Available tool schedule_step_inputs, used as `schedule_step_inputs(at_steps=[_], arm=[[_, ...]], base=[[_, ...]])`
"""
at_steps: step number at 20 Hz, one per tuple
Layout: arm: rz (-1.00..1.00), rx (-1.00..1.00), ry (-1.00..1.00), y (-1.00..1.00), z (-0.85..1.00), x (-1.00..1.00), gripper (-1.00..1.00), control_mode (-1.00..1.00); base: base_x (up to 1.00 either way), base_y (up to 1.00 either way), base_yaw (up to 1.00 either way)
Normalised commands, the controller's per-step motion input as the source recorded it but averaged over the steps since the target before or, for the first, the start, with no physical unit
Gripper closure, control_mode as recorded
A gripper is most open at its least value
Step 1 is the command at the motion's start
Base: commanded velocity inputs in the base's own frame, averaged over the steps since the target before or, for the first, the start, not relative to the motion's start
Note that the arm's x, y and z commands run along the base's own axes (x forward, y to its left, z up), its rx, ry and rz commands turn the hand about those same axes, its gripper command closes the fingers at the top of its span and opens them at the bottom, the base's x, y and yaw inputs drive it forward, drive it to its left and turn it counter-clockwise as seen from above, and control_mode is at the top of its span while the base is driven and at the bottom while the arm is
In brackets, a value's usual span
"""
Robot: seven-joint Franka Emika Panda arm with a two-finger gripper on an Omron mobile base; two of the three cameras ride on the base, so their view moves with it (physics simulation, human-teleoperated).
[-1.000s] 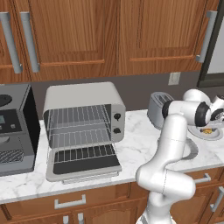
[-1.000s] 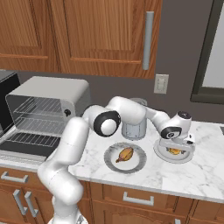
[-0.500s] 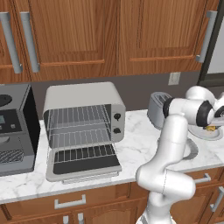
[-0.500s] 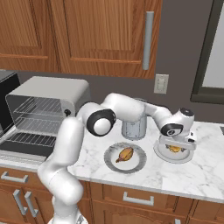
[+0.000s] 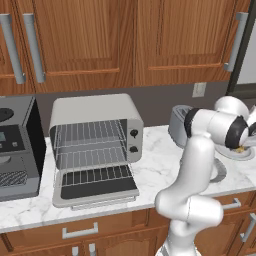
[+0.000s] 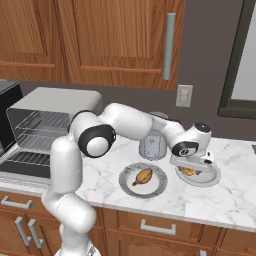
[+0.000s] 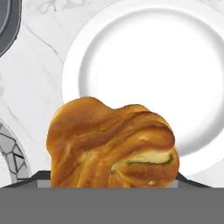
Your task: Open the toaster oven door. Place the bread on the bottom rack in the toaster oven and place the chicken drumstick on the top rack.
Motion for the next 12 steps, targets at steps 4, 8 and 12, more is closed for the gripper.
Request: schedule_step_inputs(at_steps=[4, 8, 12], arm=[[0.00, -0.02, 0.00, 0.52, 0.23, -0.46, 1.00, -1.00], [0.01, -0.06, -0.01, 0.59, 0.29, -0.39, 1.00, -1.00], [0.03, -0.04, 0.00, 0.58, 0.35, -0.29, 1.00, -1.00]], base=[[0.00, 0.00, 0.00], [0.00, 0.00, 0.00], [0.00, 0.00, 0.00]])
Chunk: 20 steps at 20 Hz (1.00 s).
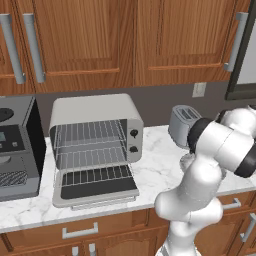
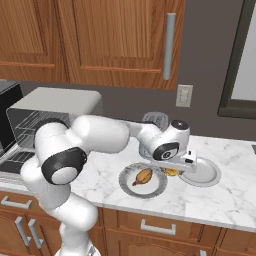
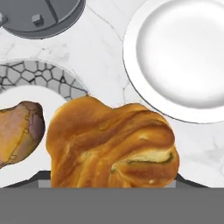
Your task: Open the toaster oven door. Place the bread on the bottom rack in the toaster oven and place the chicken drumstick on the top rack.
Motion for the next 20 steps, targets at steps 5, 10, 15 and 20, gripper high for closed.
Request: schedule_step_inputs(at_steps=[5, 10, 15, 20], arm=[[0.05, -0.01, 0.00, 0.60, 0.35, -0.22, 1.00, -1.00], [0.05, 0.00, 0.00, 0.64, 0.36, -0.19, 1.00, -1.00], [0.03, -0.01, 0.00, 0.71, 0.28, -0.14, 1.00, -1.00], [0.01, -0.04, 0.00, 0.79, 0.25, -0.07, 1.00, -1.00]], base=[[0.00, 0.00, 0.00], [0.00, 0.00, 0.00], [0.00, 0.00, 0.00], [0.00, 0.00, 0.00]])
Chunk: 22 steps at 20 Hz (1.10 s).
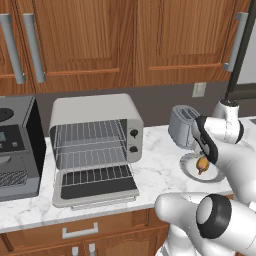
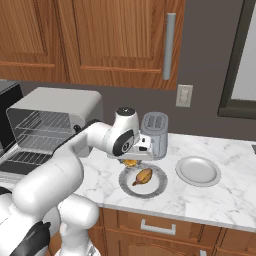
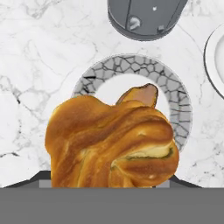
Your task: Open the toaster oven door. Place the bread on the bottom rack in the toaster oven and place the chicken drumstick on the top rack.
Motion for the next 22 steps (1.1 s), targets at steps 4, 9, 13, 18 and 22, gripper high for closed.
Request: schedule_step_inputs(at_steps=[4, 9, 13, 18, 22], arm=[[0.00, -0.06, 0.00, 0.84, 0.18, -0.02, 1.00, -1.00], [0.00, -0.08, 0.00, 0.89, 0.06, 0.00, 1.00, -1.00], [0.00, -0.04, 0.00, 0.89, 0.04, 0.00, 1.00, -1.00], [0.00, 0.00, 0.00, 0.85, 0.10, 0.01, 1.00, -1.00], [0.00, 0.00, 0.05, 0.80, 0.12, 0.01, 1.00, -1.00]], base=[[0.00, 0.00, 0.00], [0.00, 0.00, 0.00], [0.00, 0.00, 0.00], [0.00, 0.00, 0.00], [0.00, 0.00, 0.00]])
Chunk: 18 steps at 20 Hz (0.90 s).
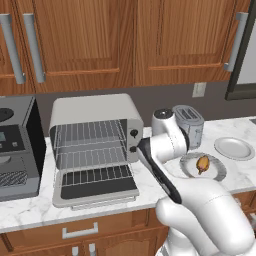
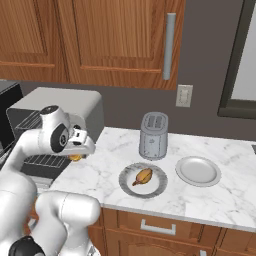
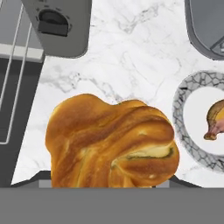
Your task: Open the toaster oven door. Place the bread on the bottom rack in the toaster oven and place the chicken drumstick on the top rack.
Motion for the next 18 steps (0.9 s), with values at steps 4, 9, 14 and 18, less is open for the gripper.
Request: schedule_step_inputs(at_steps=[4, 9, 14, 18], arm=[[0.00, 0.01, 0.07, 0.75, 0.06, 0.01, 1.00, -1.00], [0.00, 0.02, 0.01, 0.70, 0.00, 0.13, 1.00, -1.00], [0.00, 0.04, 0.00, 0.63, 0.00, 0.22, 1.00, -1.00], [0.00, 0.08, 0.00, 0.50, -0.04, 0.28, 1.00, -1.00]], base=[[0.00, 0.00, 0.00], [0.00, 0.00, 0.00], [0.00, 0.00, 0.00], [0.00, 0.00, 0.00]])
